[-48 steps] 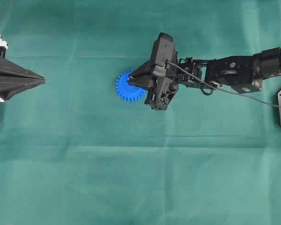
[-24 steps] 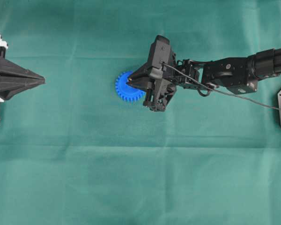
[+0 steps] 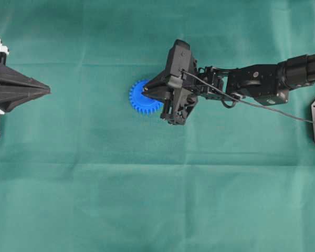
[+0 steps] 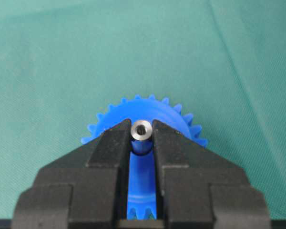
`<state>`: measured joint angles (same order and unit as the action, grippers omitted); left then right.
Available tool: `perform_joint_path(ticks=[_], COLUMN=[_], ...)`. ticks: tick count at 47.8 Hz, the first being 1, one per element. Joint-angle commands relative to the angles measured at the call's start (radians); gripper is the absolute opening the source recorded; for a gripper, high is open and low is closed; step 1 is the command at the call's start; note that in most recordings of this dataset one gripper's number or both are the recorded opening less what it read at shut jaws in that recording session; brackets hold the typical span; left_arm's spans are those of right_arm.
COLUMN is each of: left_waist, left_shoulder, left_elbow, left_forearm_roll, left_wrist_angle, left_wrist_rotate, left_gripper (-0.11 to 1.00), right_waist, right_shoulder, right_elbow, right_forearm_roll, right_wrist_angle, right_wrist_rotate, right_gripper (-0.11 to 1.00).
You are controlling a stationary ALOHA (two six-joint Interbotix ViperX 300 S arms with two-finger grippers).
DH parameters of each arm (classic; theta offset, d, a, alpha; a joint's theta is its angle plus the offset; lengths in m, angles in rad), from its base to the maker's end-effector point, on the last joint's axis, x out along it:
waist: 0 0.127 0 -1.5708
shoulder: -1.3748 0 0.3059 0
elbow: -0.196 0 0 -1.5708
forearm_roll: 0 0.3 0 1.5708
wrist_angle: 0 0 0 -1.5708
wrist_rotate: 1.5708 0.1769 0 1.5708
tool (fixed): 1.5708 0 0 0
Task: Insert the shaft placed at a random location into the center hole of the medium gear at another random location.
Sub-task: 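Lower the shaft into the gear's center hole with the right gripper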
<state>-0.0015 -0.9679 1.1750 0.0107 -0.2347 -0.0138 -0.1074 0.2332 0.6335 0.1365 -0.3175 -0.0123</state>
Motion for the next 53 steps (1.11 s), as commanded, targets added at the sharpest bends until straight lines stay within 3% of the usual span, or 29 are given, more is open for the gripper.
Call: perform_joint_path(ticks=[1,11,22,25,53], left_waist=[0.000,0.000,0.000,0.000,0.000], left_shoulder=[0.006,0.006,0.008,0.008,0.005], left_elbow=[-0.025,-0.025,-0.025,-0.025,-0.026], left_forearm_roll=[0.003,0.003,0.003,0.002,0.003], left_wrist_angle=[-0.005,-0.005,-0.005,-0.005,0.005], left_wrist_rotate=[0.002,0.002,0.002,0.002,0.005], left_gripper=[0.00,0.00,0.00,0.00,0.00], right_waist=[0.005,0.005,0.005,0.005,0.005], right_shoulder=[-0.008,-0.006,-0.008,-0.009,-0.245], right_elbow=[-0.020,-0.021,-0.020,-0.023,0.026], right_forearm_roll=[0.003,0.003,0.003,0.003,-0.015], right_wrist_angle=[0.002,0.000,0.002,0.002,0.029], right_wrist_rotate=[0.008,0.008,0.009,0.009,-0.006], right_gripper=[0.19,0.36,0.76,0.82,0.84])
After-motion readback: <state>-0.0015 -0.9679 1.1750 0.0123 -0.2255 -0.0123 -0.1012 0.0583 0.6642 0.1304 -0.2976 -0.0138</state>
